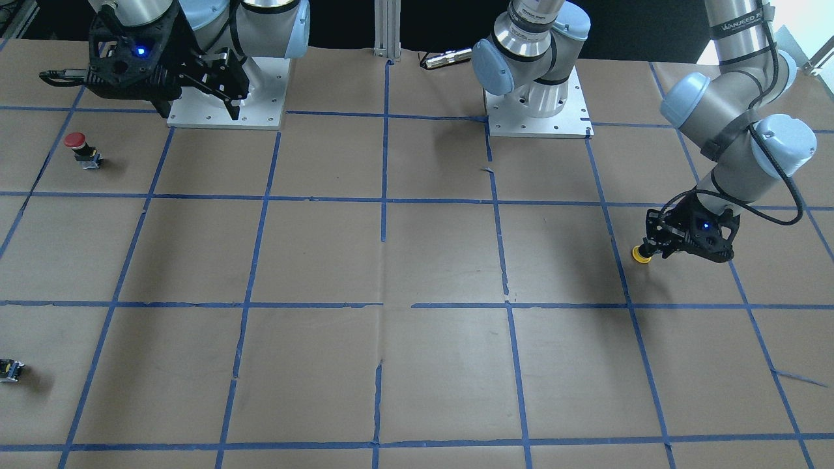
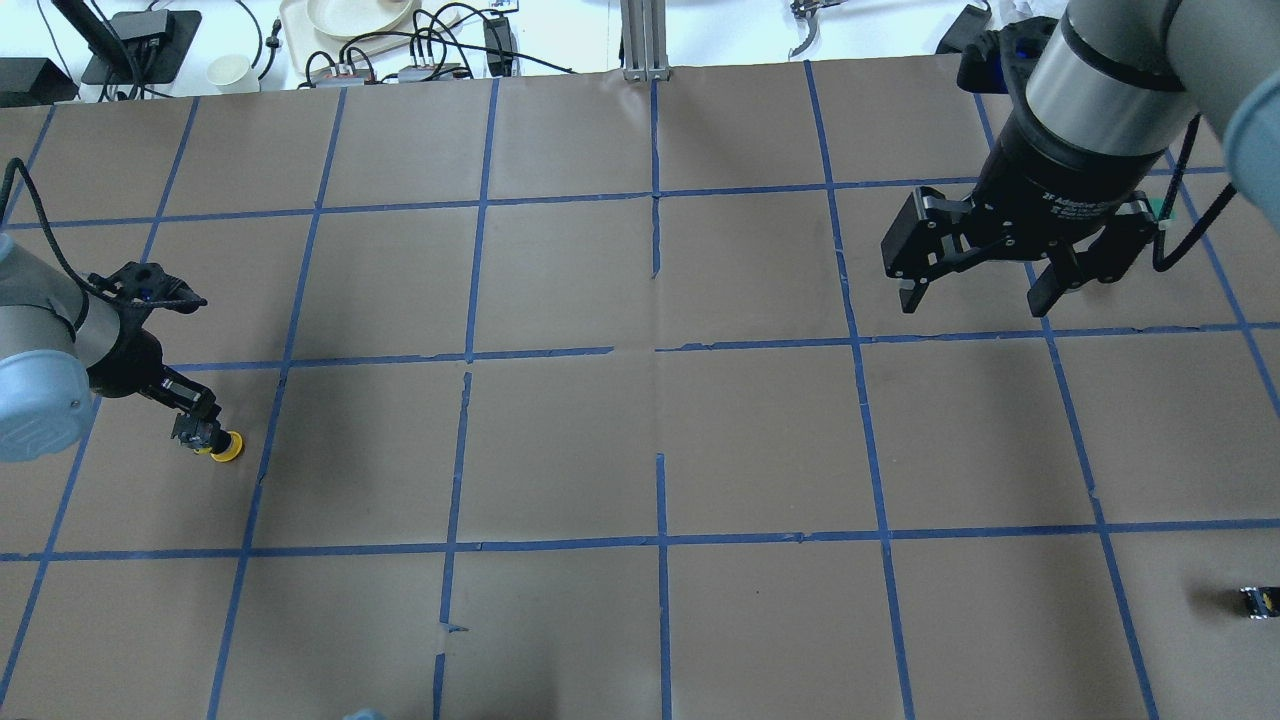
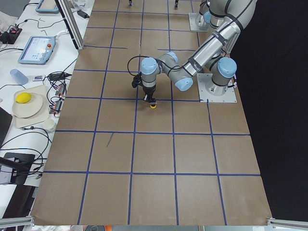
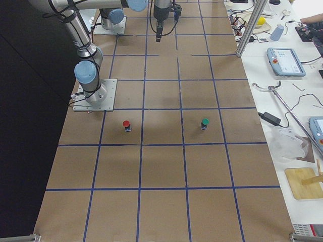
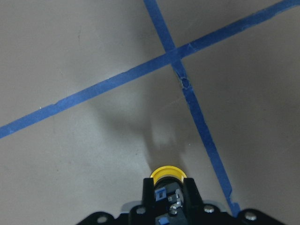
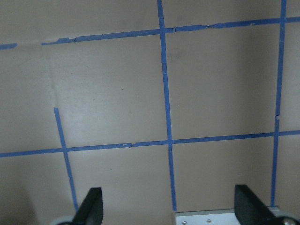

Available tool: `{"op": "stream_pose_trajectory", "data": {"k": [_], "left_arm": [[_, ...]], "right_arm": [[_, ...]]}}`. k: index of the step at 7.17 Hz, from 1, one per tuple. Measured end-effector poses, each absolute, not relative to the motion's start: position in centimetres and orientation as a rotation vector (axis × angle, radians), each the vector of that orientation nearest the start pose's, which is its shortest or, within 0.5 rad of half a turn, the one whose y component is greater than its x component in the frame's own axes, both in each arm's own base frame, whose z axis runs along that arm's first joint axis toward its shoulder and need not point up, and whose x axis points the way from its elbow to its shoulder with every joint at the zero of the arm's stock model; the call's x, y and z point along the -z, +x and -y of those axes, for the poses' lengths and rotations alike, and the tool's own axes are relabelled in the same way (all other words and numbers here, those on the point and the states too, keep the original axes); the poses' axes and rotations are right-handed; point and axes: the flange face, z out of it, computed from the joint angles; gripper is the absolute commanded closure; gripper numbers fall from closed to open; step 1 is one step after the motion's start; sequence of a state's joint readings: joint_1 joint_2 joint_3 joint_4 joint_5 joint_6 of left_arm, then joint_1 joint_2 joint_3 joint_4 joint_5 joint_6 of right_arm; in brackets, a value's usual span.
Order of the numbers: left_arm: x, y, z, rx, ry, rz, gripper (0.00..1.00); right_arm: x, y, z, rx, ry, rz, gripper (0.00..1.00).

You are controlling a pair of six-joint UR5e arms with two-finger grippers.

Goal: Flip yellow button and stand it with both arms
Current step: 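Lift the button with the left gripper toward the center while the right gripper approaches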

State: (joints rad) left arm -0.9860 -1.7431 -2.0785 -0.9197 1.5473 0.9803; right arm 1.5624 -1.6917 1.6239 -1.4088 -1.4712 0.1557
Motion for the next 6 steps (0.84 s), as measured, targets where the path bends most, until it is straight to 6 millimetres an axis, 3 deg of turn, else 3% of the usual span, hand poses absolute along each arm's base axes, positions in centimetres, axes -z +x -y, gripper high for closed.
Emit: {"op": "stream_pose_trajectory", "data": {"k": [2, 3, 4, 6], "left_arm": [[-24.4, 13.4, 47.6, 0.034, 0.603, -3.329, 0.82], [-24.9, 12.4, 47.9, 0.042, 0.581, -3.465, 0.84], [-24.8, 11.2, 48.0, 0.061, 0.553, -3.604, 0.84], [-23.9, 6.7, 48.1, 0.142, 0.487, -3.906, 0.84]], "right_arm": [[-50.6, 16.1, 43.6, -0.231, 0.670, -2.758, 0.00], [-50.7, 16.9, 44.0, -0.277, 0.794, -2.640, 0.00], [-50.8, 17.5, 44.4, -0.310, 0.884, -2.543, 0.00], [-50.8, 18.2, 45.3, -0.363, 0.989, -2.414, 0.00]]}}
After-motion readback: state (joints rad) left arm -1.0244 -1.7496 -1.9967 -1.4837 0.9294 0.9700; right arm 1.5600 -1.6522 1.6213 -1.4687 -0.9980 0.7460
